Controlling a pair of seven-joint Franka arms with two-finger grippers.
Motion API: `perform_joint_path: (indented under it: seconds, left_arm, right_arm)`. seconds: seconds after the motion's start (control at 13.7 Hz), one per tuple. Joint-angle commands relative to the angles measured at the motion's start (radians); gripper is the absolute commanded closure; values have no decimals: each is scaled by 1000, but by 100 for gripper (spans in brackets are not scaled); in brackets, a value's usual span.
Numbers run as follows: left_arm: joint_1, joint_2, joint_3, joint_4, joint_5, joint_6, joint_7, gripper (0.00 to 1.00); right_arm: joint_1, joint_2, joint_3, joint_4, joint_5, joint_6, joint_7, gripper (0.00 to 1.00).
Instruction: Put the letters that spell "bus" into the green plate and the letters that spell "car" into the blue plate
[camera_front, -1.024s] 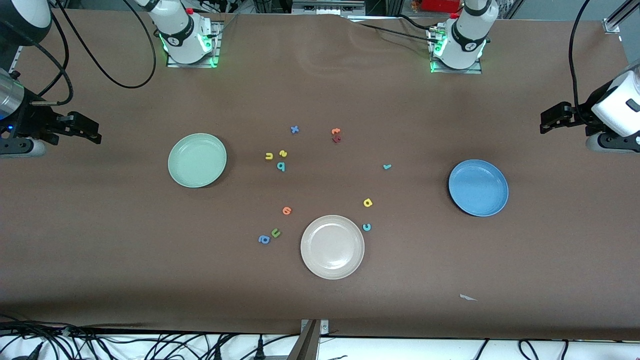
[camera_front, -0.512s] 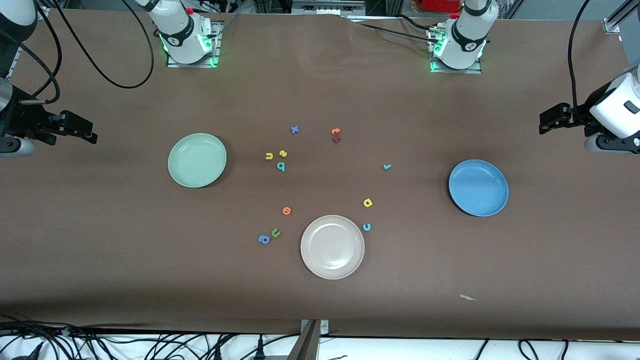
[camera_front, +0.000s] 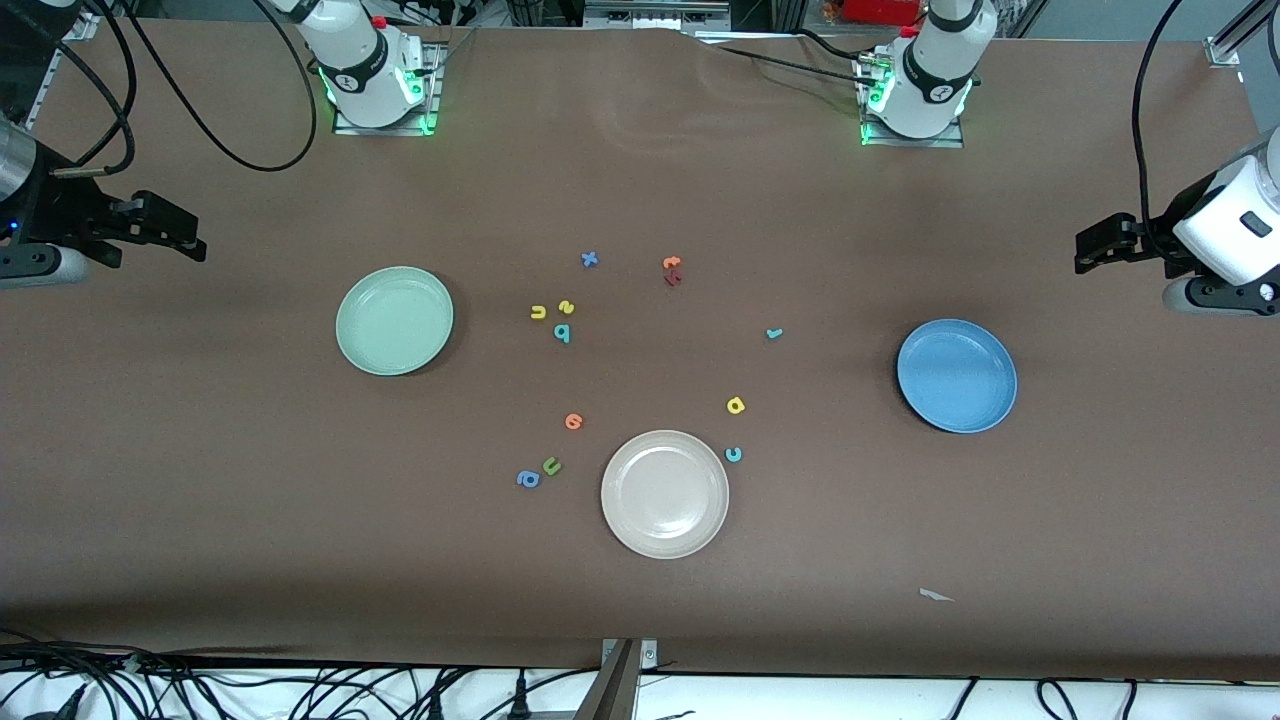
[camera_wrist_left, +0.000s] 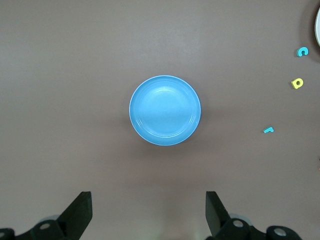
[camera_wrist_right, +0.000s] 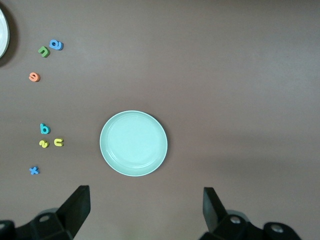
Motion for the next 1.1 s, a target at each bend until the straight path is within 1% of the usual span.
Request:
perform_joint_path:
  seconds: [0.0,1.02]
  left_arm:
    - [0,1,-4,-4,30,18,1,0]
    - [0,2,-4,-6,28,18,1,0]
  right_arm:
    - [-4,-3,5,10,-34,-1,-7,0]
    - [-4,-3,7,9,-20,-12,-4,0]
